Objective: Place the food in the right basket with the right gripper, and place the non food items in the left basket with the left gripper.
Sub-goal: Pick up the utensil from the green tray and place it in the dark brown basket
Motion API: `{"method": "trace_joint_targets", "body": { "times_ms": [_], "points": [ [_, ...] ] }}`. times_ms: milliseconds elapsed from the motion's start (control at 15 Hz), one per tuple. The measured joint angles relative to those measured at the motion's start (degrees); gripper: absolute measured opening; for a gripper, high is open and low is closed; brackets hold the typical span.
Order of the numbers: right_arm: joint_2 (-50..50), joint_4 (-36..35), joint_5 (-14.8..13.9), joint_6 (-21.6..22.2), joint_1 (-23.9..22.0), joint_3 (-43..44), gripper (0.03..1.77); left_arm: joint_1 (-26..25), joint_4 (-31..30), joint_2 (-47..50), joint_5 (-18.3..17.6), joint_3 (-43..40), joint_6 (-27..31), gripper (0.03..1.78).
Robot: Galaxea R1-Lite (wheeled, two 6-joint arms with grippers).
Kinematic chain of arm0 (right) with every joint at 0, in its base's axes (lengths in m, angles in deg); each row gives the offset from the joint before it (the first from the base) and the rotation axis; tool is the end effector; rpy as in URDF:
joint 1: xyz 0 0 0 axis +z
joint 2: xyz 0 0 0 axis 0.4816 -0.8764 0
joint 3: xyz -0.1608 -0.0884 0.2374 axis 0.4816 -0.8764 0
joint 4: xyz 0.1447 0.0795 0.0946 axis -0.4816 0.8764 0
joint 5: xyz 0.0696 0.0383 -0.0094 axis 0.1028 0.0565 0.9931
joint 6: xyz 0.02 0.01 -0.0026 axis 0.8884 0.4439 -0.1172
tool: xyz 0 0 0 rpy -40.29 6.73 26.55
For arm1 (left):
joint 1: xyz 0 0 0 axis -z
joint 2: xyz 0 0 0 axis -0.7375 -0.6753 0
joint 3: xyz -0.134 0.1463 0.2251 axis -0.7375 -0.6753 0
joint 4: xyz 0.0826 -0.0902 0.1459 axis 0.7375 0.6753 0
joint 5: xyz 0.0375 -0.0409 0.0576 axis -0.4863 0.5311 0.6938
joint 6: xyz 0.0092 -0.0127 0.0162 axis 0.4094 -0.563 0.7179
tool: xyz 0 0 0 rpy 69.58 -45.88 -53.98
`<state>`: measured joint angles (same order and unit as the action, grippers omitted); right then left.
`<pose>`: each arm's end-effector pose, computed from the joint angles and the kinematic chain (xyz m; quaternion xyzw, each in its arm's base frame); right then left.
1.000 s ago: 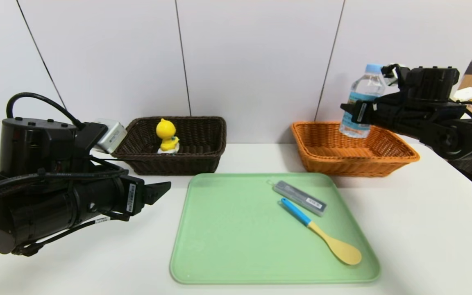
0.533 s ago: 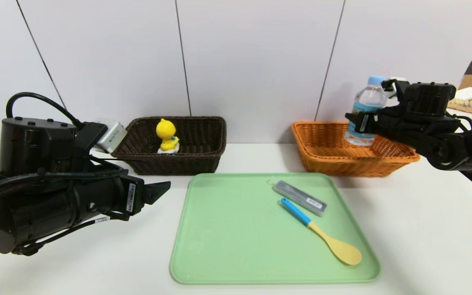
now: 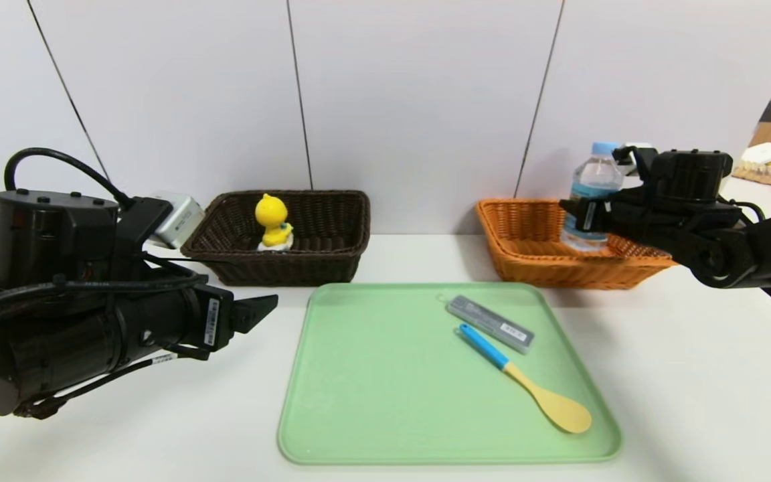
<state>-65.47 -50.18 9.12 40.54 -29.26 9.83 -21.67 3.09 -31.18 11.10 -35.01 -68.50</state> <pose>0.4111 -0.0007 0.1610 0.0113 0.1062 0.0552 0.9927 0.2025 -0.0952 0.2020 0.0261 0.1982 -0.1576 0.9671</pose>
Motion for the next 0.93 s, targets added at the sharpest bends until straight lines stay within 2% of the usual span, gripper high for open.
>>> {"method": "trace_joint_targets", "body": {
  "times_ms": [333,667,933],
  "points": [
    [-2.1,-4.4,0.0,-0.5,-0.9,0.0,0.86,0.0,0.0,0.3,0.0,0.2,0.0,1.69],
    [-3.0,-4.5,0.0,-0.7,-1.2,0.0,0.86,0.0,0.0,0.3,0.0,0.4,-0.1,1.69],
    [-3.0,-5.1,-0.1,-1.3,-1.2,-0.2,1.17,0.0,0.0,0.4,0.0,0.4,-0.1,1.69]
  ]
}}
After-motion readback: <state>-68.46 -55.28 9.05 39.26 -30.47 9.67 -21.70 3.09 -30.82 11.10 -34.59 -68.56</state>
